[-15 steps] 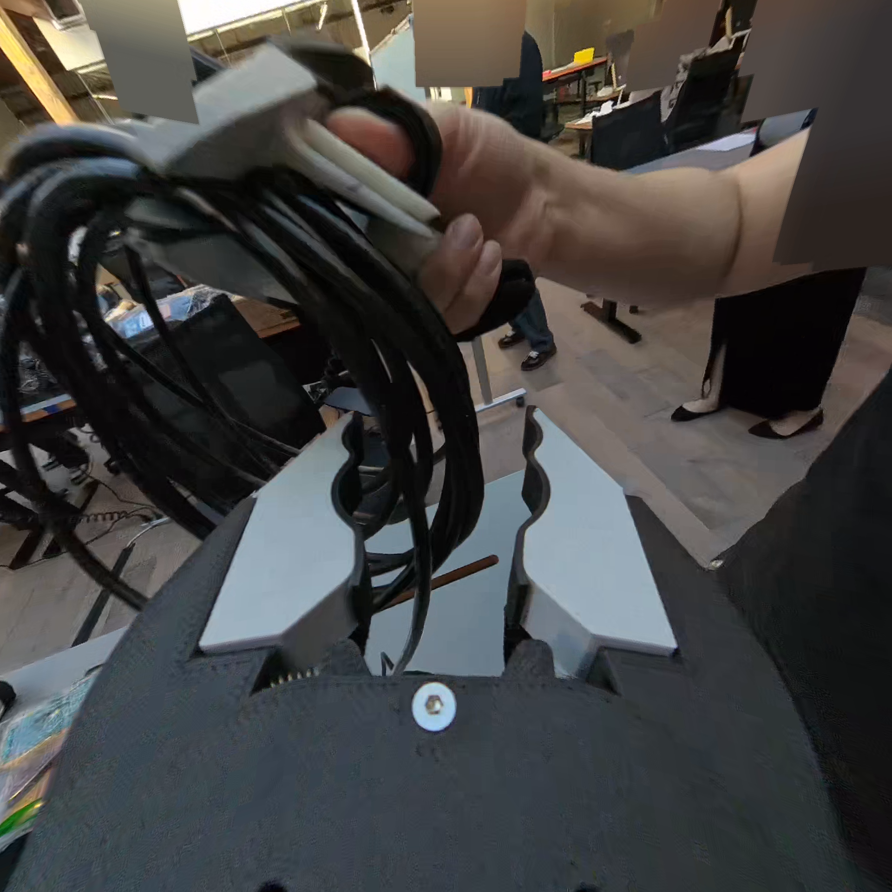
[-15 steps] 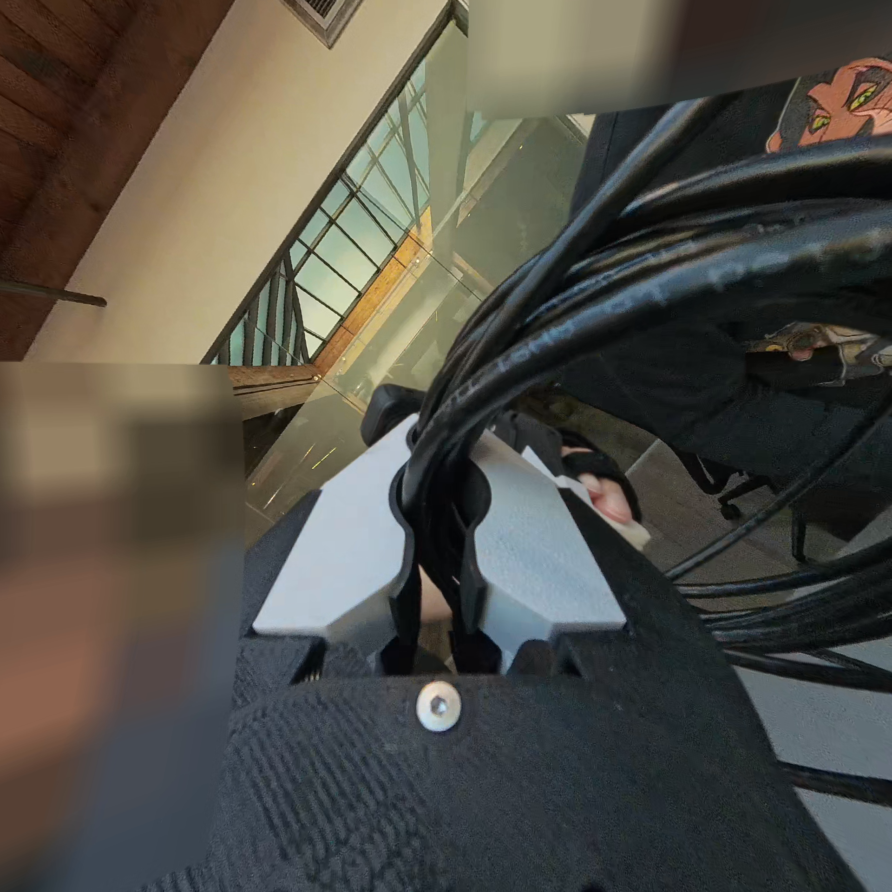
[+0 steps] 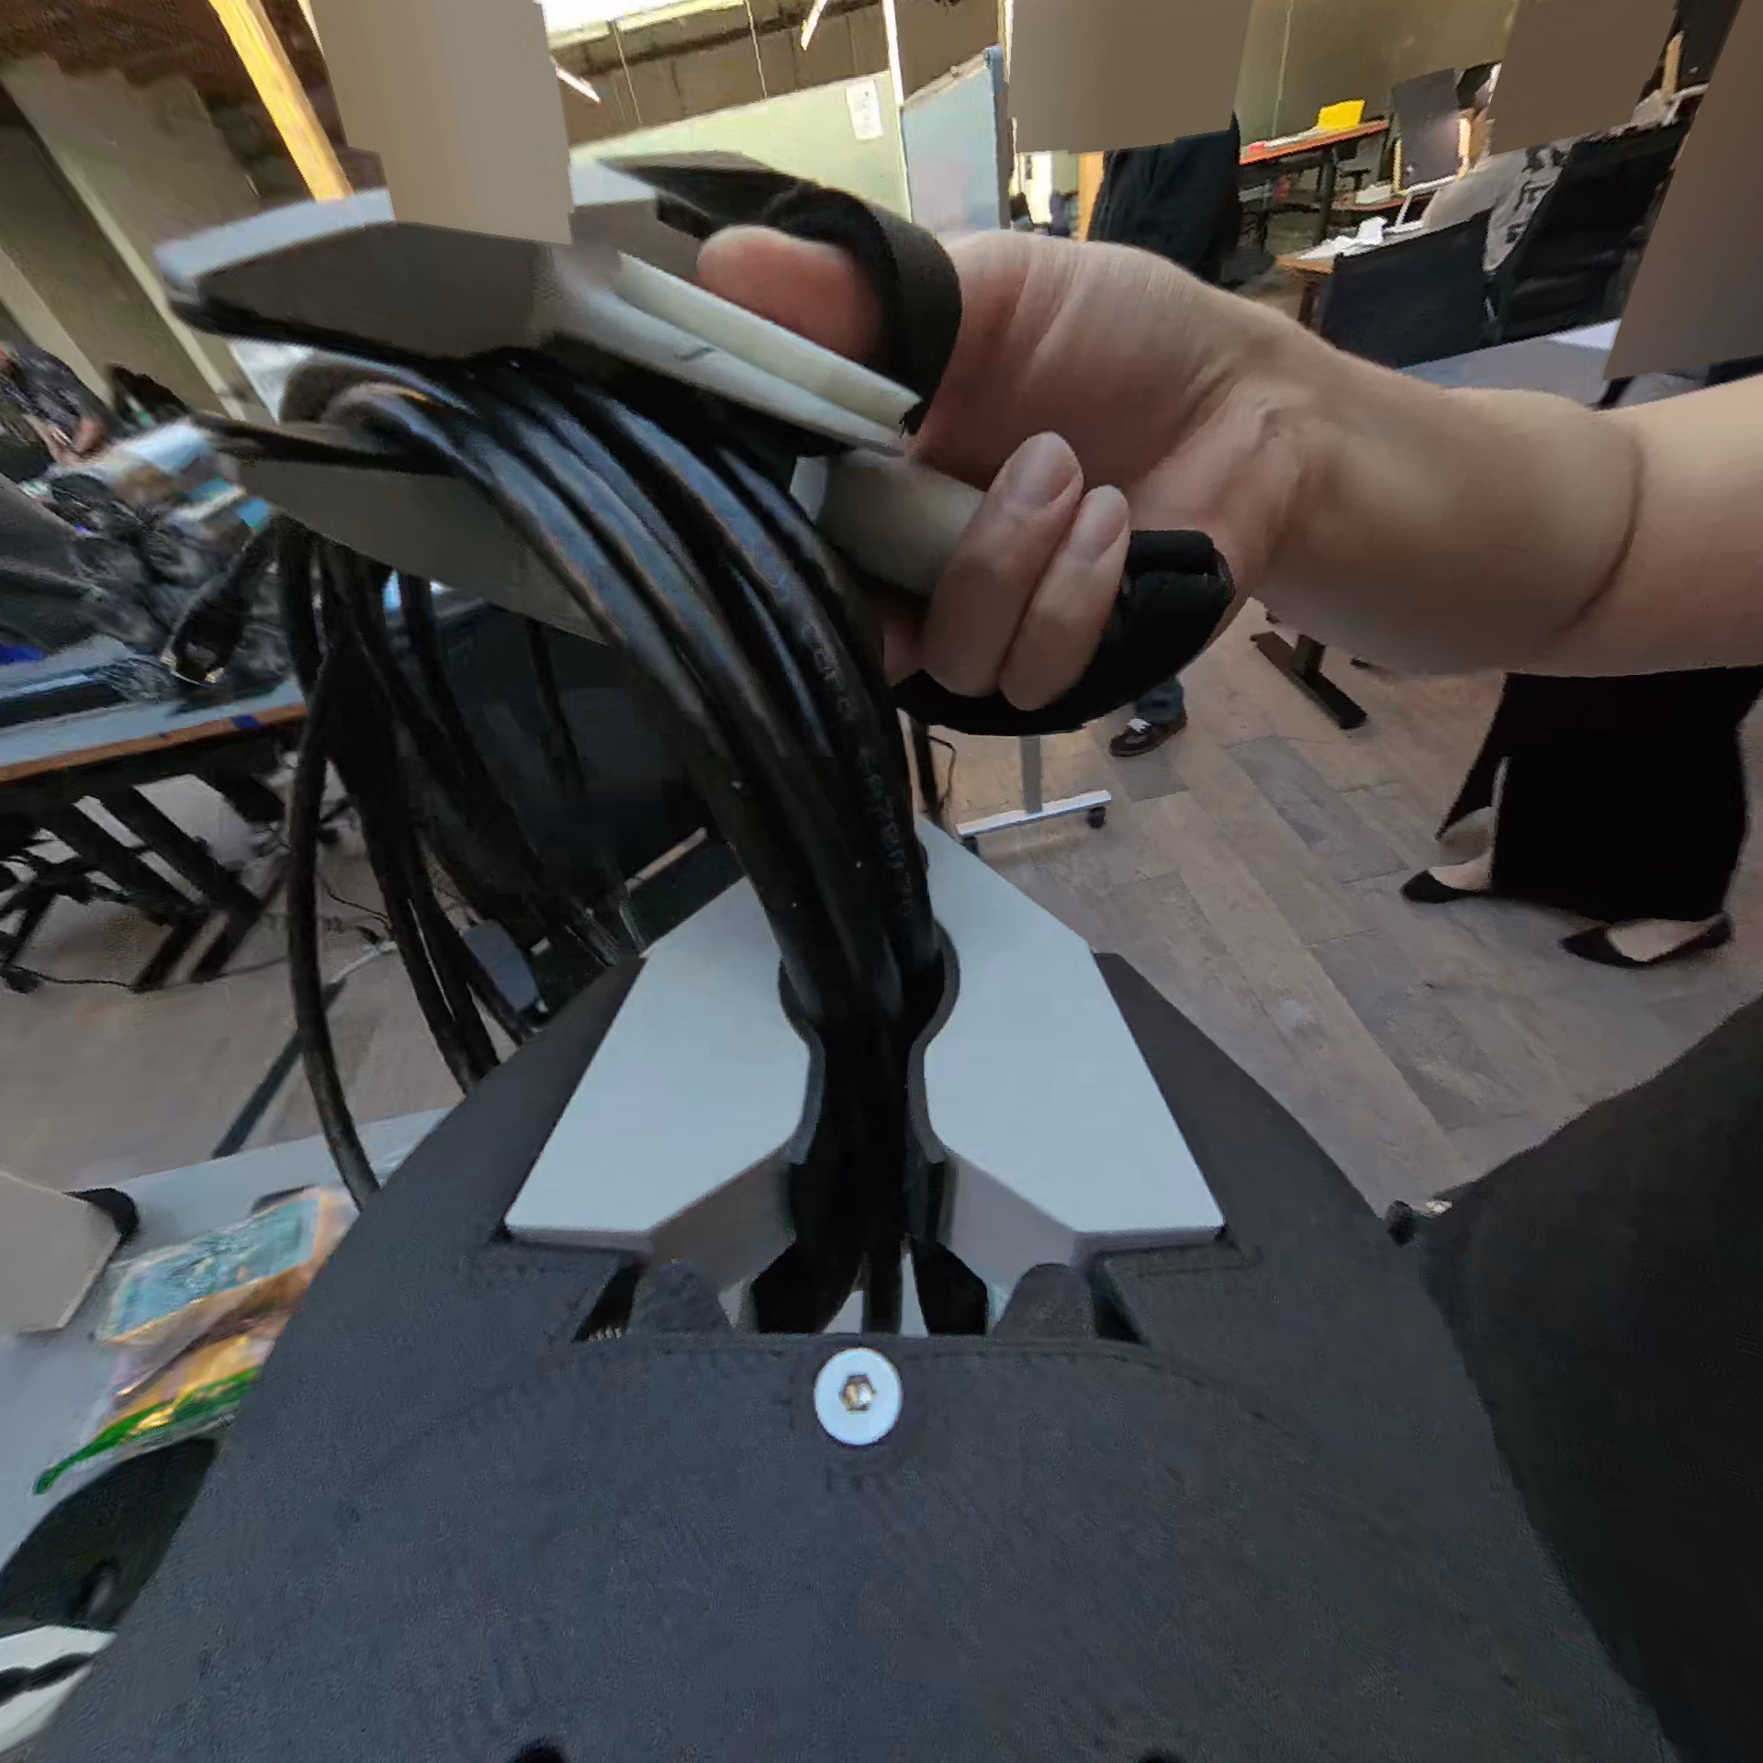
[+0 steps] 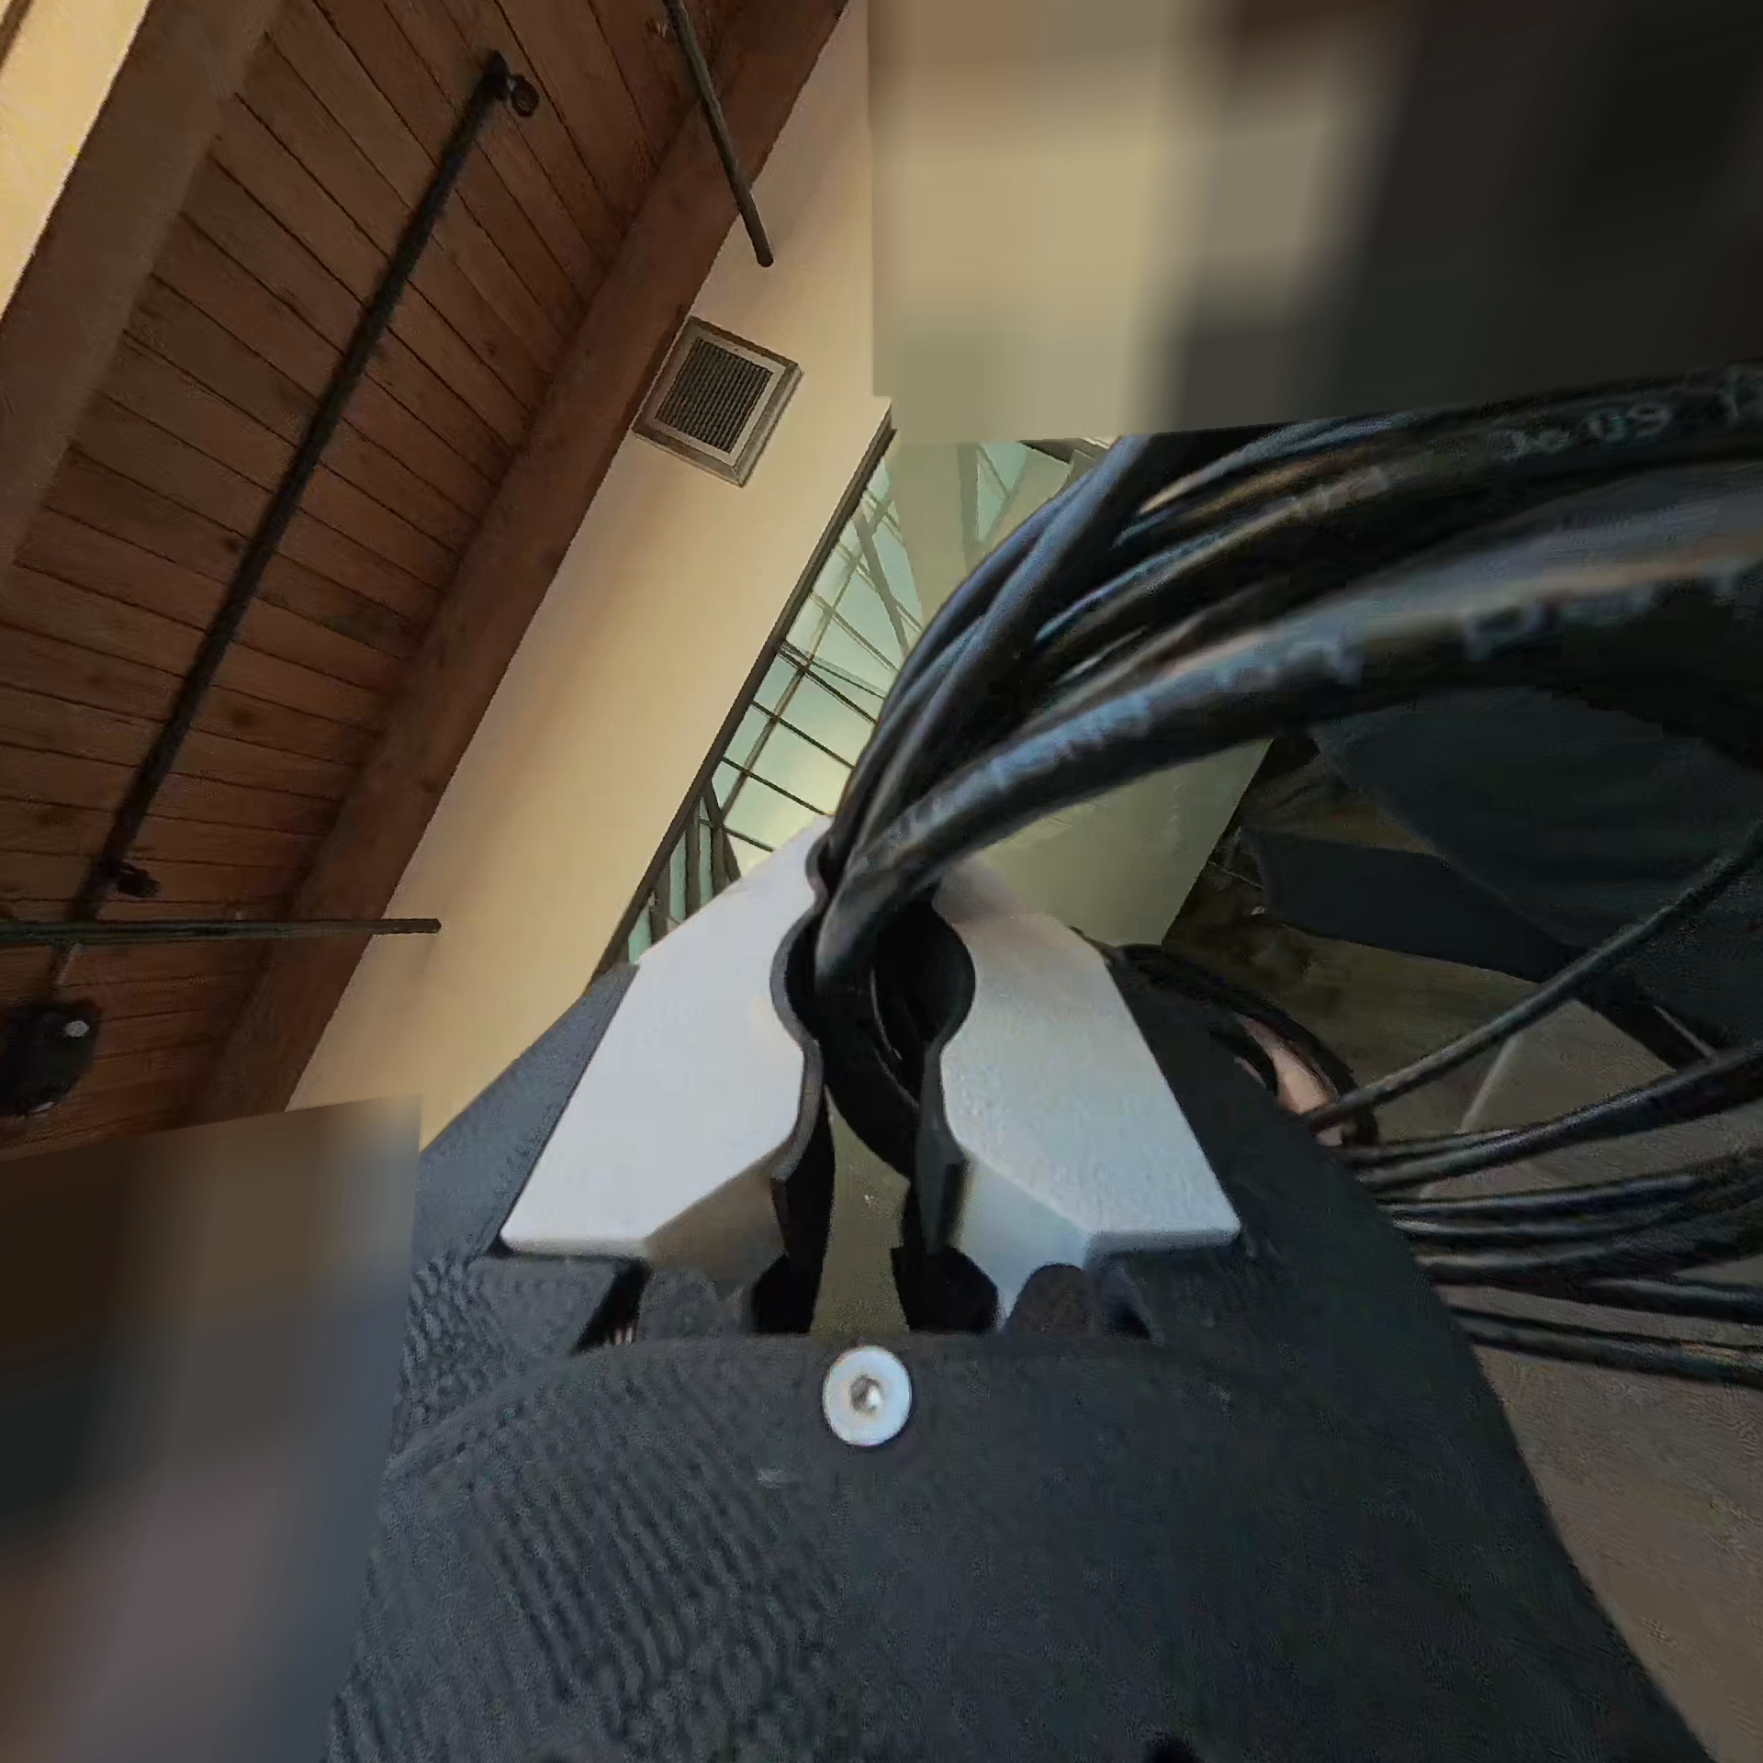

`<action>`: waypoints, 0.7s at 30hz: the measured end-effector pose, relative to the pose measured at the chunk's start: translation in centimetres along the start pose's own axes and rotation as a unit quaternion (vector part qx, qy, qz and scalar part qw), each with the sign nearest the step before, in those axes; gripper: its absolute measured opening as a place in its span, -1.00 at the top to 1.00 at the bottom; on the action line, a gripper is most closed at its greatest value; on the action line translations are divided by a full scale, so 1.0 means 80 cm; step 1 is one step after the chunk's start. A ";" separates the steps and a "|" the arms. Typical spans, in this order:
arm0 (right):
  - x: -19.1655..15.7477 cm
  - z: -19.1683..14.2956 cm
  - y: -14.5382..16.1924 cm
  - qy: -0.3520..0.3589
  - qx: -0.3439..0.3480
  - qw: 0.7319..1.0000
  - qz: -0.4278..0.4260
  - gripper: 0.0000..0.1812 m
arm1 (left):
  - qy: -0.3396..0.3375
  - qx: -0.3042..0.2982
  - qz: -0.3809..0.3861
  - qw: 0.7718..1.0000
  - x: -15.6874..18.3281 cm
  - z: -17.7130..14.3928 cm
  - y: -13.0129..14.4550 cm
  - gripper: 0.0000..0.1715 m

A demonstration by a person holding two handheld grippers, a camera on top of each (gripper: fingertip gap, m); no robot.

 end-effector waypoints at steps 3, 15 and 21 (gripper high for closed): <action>0.004 -0.009 -0.003 -0.036 -0.004 0.998 0.051 0.92 | 0.047 -0.043 -0.045 0.997 0.001 -0.005 -0.010 0.99; -0.010 -0.097 0.038 -0.042 -0.172 0.975 -0.134 0.52 | 0.168 -0.133 -0.253 0.944 0.002 -0.020 -0.050 0.99; -0.028 -0.135 0.079 0.112 -0.214 0.849 -0.471 0.62 | 0.187 -0.149 -0.305 0.922 0.006 -0.017 -0.047 1.00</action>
Point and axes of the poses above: each gripper's, where its closed fingertips meet, z out along the fingers, y out of its underside, x = y × z across the jaws, the point moved 6 cm from there along -z, back along the fingers, and after that the axes turned 3 degrees about -z, right-handed, at the moved point
